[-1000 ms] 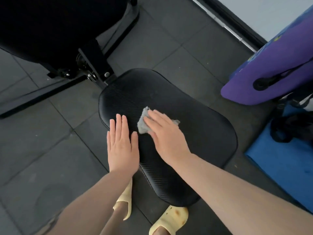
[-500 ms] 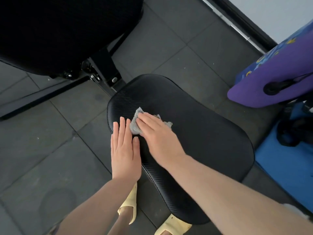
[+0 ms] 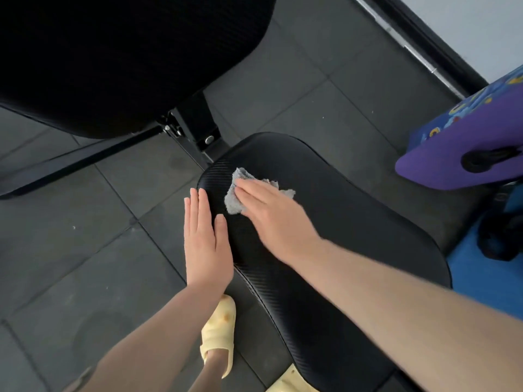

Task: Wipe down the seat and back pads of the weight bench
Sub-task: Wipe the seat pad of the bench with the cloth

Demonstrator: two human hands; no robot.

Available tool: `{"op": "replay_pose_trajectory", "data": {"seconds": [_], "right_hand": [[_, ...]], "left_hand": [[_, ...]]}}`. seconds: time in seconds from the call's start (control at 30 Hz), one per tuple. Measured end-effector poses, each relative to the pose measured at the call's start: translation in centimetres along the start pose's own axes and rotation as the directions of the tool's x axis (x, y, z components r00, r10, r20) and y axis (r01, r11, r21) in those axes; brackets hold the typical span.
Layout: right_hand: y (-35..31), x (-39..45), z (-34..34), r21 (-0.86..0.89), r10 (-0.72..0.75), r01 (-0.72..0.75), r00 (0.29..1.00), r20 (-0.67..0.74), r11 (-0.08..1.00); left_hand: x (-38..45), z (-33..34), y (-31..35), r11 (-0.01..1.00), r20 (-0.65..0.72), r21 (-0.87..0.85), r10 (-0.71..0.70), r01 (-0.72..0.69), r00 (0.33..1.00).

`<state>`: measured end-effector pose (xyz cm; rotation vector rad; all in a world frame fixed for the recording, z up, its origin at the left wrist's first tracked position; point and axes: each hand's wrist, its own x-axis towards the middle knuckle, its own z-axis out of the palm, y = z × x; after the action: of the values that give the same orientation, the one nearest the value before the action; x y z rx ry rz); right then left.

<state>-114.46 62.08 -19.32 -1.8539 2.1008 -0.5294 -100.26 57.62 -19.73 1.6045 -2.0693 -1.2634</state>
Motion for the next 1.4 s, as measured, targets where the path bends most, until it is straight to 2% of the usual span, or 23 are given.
{"op": "replay_pose_trajectory", "data": {"seconds": [0.07,0.1,0.13,0.2,0.23,0.3,0.4,0.47,0.57,0.6,0.63,0.67,0.73,0.8,0.9,0.97,1.03,1.1,1.13,1.2,1.23,1.27,1.4], "right_hand": [[2.9,1.4,-1.6,0.048,-0.070,0.065,0.991,0.115,0.997],[4.3,2.3,-2.6,0.079,0.005,-0.013,0.996,0.093,0.997],[5.8,3.2,-3.2,0.080,0.156,-0.157,0.988,0.020,0.984],[6.4,4.5,-3.4,0.022,0.494,-0.497,0.855,-0.158,0.867],[5.2,5.1,-2.9,-0.008,0.526,-0.543,0.817,-0.238,0.840],[0.8,5.9,-1.4,0.029,0.439,-0.445,0.870,-0.225,0.895],[-4.8,3.9,2.3,0.127,0.166,-0.153,0.981,-0.096,0.980],[-5.3,1.9,2.7,0.118,-0.023,0.029,0.998,-0.054,0.993],[-2.0,3.1,-1.2,0.160,-0.145,0.115,0.971,0.189,0.980],[-0.2,3.9,-2.3,0.193,-0.126,0.090,0.975,0.185,0.977],[1.6,4.6,-3.2,0.142,-0.030,0.012,0.992,0.125,0.990],[2.8,4.9,-3.8,0.095,0.128,-0.134,0.989,0.069,0.986],[3.0,3.7,-3.3,-0.025,0.358,-0.362,0.929,-0.093,0.932],[0.4,0.9,-2.0,-0.046,0.313,-0.318,0.946,-0.084,0.947],[-3.6,-5.0,0.0,-0.019,0.028,-0.027,0.998,0.054,0.999],[-2.5,-8.0,-0.7,-0.052,-0.030,0.036,0.994,0.102,0.998],[0.9,-10.0,-2.3,-0.130,0.048,-0.042,0.998,0.045,0.991],[4.6,-11.7,-4.8,-0.184,0.227,-0.247,0.966,-0.122,0.951],[5.9,-12.6,-6.1,-0.172,0.360,-0.394,0.912,-0.196,0.903],[6.1,-14.3,-7.2,-0.062,0.603,-0.649,0.734,-0.313,0.758],[4.8,-15.0,-6.7,0.003,0.653,-0.697,0.670,-0.355,0.717],[2.8,-15.6,-5.9,0.045,0.666,-0.703,0.648,-0.369,0.710],[-5.4,-19.4,-2.4,0.052,0.605,-0.619,0.742,-0.290,0.784]], "left_hand": [[-0.2,0.0,0.0,1.000,0.011,-0.022,0.005,-0.004,1.000],[-0.3,0.1,0.0,1.000,0.012,-0.031,0.000,0.000,1.000],[-0.5,0.2,0.0,0.999,0.015,-0.040,-0.009,0.010,1.000],[-0.8,0.4,0.2,0.998,0.017,-0.058,-0.028,0.029,0.999],[-0.9,0.5,0.3,0.997,0.016,-0.069,-0.034,0.035,0.999],[-1.1,0.6,0.6,0.994,-0.007,-0.109,-0.030,0.029,1.000],[-1.8,0.7,0.0,0.982,-0.082,-0.189,-0.015,-0.001,0.997],[-3.5,0.7,-1.1,0.983,-0.083,-0.149,-0.117,0.104,0.990],[-5.7,0.9,-1.9,0.981,-0.023,-0.102,-0.165,0.162,0.986],[-5.8,1.0,-1.8,0.982,-0.020,-0.099,-0.164,0.161,0.986],[-5.7,1.1,-1.7,0.982,-0.023,-0.095,-0.167,0.164,0.986],[-5.6,1.1,-1.5,0.982,-0.029,-0.095,-0.169,0.166,0.985],[-5.4,0.9,-1.1,0.984,-0.034,-0.097,-0.156,0.152,0.987],[-5.5,0.9,-0.8,0.988,-0.022,-0.110,-0.111,0.108,0.994],[-5.6,0.9,-0.5,0.994,0.001,-0.096,-0.052,0.052,0.999],[-6.3,1.1,-0.2,0.998,0.032,-0.017,0.057,-0.057,0.998],[-7.0,1.3,0.0,0.990,0.086,0.060,0.125,-0.130,0.988],[-7.3,1.7,0.5,0.987,0.106,0.111,0.109,-0.121,0.988],[-7.4,2.0,0.9,0.983,0.107,0.138,0.105,-0.119,0.989],[-7.7,2.8,1.9,0.963,0.137,0.201,0.152,-0.178,0.979],[-7.9,3.4,2.5,0.950,0.166,0.218,0.188,-0.222,0.968],[-8.2,4.1,3.1,0.940,0.196,0.222,0.216,-0.258,0.956],[-9.5,6.0,5.0,0.923,0.277,0.199,0.269,-0.329,0.922]]}}
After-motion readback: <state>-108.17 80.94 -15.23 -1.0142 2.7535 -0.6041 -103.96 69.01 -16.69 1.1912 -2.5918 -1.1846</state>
